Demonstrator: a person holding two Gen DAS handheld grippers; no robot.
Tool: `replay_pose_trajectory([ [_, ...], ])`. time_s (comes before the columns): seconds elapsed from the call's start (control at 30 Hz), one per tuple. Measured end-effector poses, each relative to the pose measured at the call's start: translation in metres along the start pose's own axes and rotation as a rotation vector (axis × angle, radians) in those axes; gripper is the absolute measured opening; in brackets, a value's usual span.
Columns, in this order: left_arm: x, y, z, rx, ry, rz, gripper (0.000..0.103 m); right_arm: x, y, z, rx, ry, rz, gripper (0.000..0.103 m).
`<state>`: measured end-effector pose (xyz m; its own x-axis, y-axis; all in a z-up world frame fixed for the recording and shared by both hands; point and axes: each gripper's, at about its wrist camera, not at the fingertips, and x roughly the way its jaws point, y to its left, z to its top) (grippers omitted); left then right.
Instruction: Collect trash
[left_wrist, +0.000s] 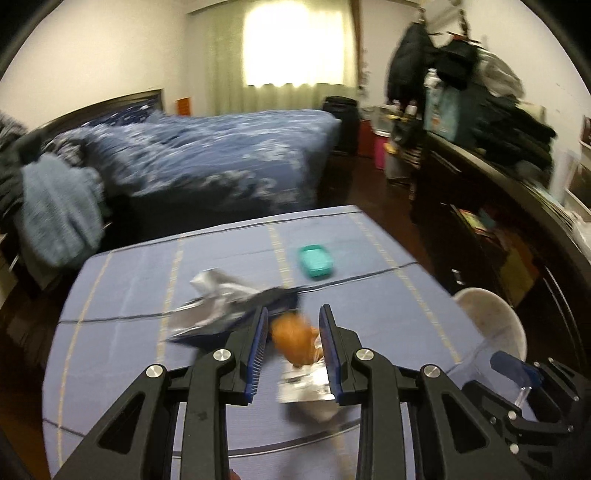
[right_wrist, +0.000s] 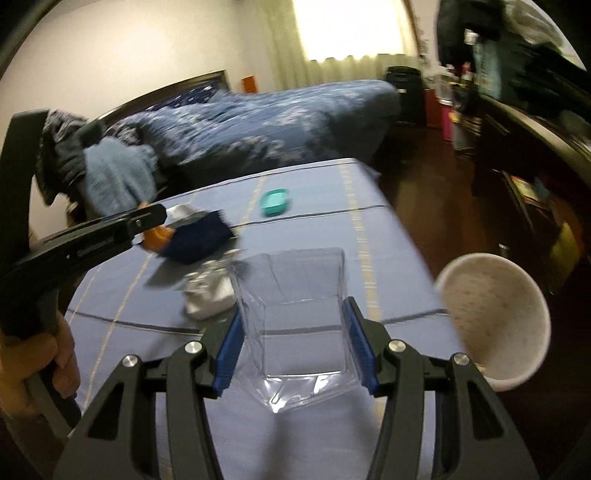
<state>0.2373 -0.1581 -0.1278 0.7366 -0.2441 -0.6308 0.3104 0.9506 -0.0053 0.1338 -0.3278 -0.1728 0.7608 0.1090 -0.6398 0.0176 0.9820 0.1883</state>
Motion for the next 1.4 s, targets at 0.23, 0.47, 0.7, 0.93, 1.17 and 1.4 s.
replay_pose_trajectory([
  [0.23, 0.009, -0.06, 0.008, 0.091, -0.003, -0.081, 0.029, -0.018, -0.059, -0.009, 0.102, -0.032, -0.072, 0.053],
  [0.47, 0.011, -0.07, 0.003, 0.079, 0.01, -0.105, 0.029, -0.028, -0.087, -0.016, 0.151, -0.044, -0.083, 0.053],
  [0.7, 0.004, 0.011, -0.029, -0.063, 0.087, 0.07, 0.076, -0.024, -0.08, -0.019, 0.134, -0.036, -0.025, 0.053],
  [0.93, 0.023, -0.009, -0.037, -0.022, 0.126, 0.021, 0.076, -0.01, -0.052, -0.021, 0.09, -0.006, 0.043, 0.053],
  [1.17, 0.063, -0.029, -0.031, 0.009, 0.155, 0.08, 0.081, -0.011, -0.046, -0.022, 0.076, 0.002, 0.043, 0.053],
  [1.4, 0.092, 0.006, -0.031, -0.125, 0.246, 0.066, 0.063, -0.007, -0.043, -0.021, 0.071, 0.006, 0.06, 0.053],
])
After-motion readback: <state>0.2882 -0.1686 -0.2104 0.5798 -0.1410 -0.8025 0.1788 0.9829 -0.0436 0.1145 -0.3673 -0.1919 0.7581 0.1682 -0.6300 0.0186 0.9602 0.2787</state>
